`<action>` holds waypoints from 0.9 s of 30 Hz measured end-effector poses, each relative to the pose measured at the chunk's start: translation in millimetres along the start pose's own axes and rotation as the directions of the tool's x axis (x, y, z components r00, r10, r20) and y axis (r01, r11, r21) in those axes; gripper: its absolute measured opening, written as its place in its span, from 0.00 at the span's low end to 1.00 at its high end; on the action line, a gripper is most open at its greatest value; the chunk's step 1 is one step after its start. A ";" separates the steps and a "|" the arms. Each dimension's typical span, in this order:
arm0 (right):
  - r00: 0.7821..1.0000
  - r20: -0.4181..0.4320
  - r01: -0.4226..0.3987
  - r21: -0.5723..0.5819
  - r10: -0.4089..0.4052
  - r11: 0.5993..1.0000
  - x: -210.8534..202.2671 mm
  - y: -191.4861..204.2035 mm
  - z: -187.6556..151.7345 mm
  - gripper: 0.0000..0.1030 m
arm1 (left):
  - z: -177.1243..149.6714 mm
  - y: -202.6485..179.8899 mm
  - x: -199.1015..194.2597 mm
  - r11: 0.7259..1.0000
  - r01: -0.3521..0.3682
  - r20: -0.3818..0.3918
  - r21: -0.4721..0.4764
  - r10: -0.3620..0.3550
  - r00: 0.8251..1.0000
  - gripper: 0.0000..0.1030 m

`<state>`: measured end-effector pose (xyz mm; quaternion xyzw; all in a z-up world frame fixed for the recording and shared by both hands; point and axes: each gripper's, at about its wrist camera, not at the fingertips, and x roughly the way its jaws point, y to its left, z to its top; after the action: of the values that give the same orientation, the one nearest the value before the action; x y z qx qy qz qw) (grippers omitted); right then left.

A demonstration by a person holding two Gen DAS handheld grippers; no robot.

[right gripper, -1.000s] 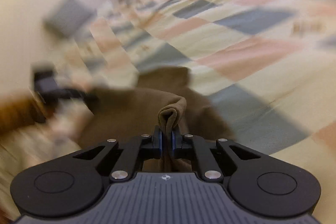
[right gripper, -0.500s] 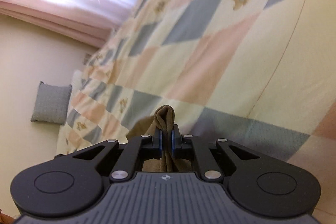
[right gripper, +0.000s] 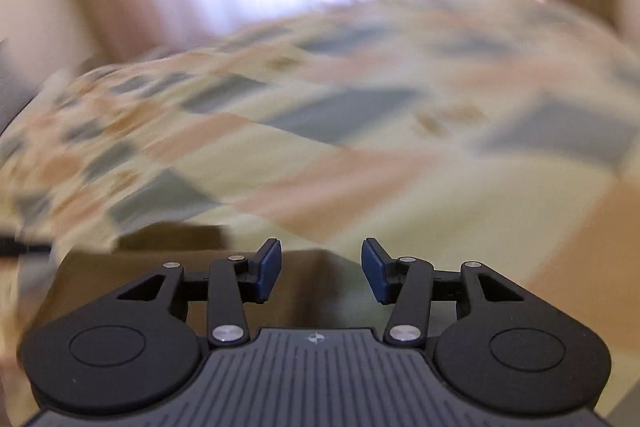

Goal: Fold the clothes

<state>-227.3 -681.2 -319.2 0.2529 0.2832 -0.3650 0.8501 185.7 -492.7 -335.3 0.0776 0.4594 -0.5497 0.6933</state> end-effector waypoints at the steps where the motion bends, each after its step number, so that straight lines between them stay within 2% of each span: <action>1: 1.000 -0.013 -0.021 -0.061 0.020 0.998 5.8 11.2 -3.2 0.46 | -5.9 -10.1 9.6 0.999 0.004 -0.020 0.053 -0.003 1.000 0.22; 3: 0.998 -0.047 -0.056 -0.179 0.049 0.982 19.1 31.8 -9.8 0.45 | -16.5 -24.2 35.4 0.990 -0.026 -0.061 0.138 0.035 0.998 0.22; 5: 0.994 -0.104 -0.011 -0.257 -0.017 0.966 47.3 34.8 -18.0 0.44 | -23.4 -15.8 61.3 0.988 -0.078 -0.083 0.135 0.090 0.992 0.11; 6: 0.992 -0.117 0.019 -0.273 -0.053 0.962 59.9 29.9 -20.7 0.41 | -21.8 -9.9 64.4 0.990 -0.095 -0.076 0.105 0.103 0.992 0.05; 7: 0.992 -0.115 0.024 -0.254 -0.055 0.967 65.4 21.8 -20.4 0.38 | -16.7 -4.4 59.9 0.992 -0.114 -0.061 0.058 0.118 0.991 0.04; 9: 0.994 -0.096 0.031 -0.160 -0.047 0.987 60.3 8.7 -11.5 0.31 | -10.5 -0.4 35.4 0.990 -0.142 0.016 0.003 0.142 0.990 0.07; 10: 0.995 -0.067 0.063 -0.129 -0.072 0.990 50.1 6.9 -6.6 0.34 | -10.1 -1.5 20.1 0.984 -0.176 0.053 -0.002 0.176 0.983 0.12; 11: 0.995 -0.031 0.094 -0.118 -0.098 0.989 36.0 6.7 -3.7 0.36 | -11.3 -4.0 4.1 0.980 -0.199 0.078 -0.002 0.198 0.977 0.12; 14: 0.997 0.026 0.069 -0.106 -0.067 0.992 -6.6 16.4 -8.7 0.37 | -31.4 -20.7 -39.2 0.989 -0.149 0.112 0.004 0.148 0.983 0.12; 16: 0.999 0.031 0.017 -0.142 -0.013 0.990 -25.3 35.2 -21.2 0.37 | -57.1 -37.2 -48.8 0.991 -0.121 0.104 0.047 0.116 0.988 0.12; 18: 1.000 0.002 -0.030 -0.180 0.031 0.983 -35.3 53.6 -38.2 0.39 | -83.6 -53.9 -56.5 0.991 -0.095 0.091 0.094 0.086 0.992 0.13; 19: 0.999 -0.024 -0.050 -0.196 0.046 0.979 -36.4 61.3 -48.3 0.39 | -96.0 -58.1 -52.7 0.987 -0.102 0.072 0.121 0.093 0.993 0.15; 21: 0.996 -0.086 -0.046 -0.197 0.030 0.979 -25.1 64.2 -70.4 0.39 | -115.3 -54.8 -26.9 0.971 -0.180 0.032 0.157 0.177 0.984 0.15; 22: 0.993 -0.120 -0.030 -0.188 0.008 0.982 -15.6 60.7 -80.4 0.39 | -120.8 -48.3 -15.1 0.960 -0.232 0.015 0.155 0.233 0.972 0.14; 24: 0.989 -0.147 -0.009 -0.152 -0.014 0.988 -5.4 50.8 -88.7 0.39 | -117.4 -34.2 -14.4 0.960 -0.272 0.011 0.073 0.272 0.962 0.08; 27: 0.991 -0.133 0.019 -0.070 -0.028 0.997 -14.4 40.1 -76.2 0.40 | -106.9 -37.2 -38.3 0.954 -0.298 0.052 0.027 0.297 0.954 0.12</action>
<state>-227.5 -601.6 -354.9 0.2438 0.3549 -0.3474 0.8330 96.7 -415.0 -353.4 0.1450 0.4164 -0.4487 0.7773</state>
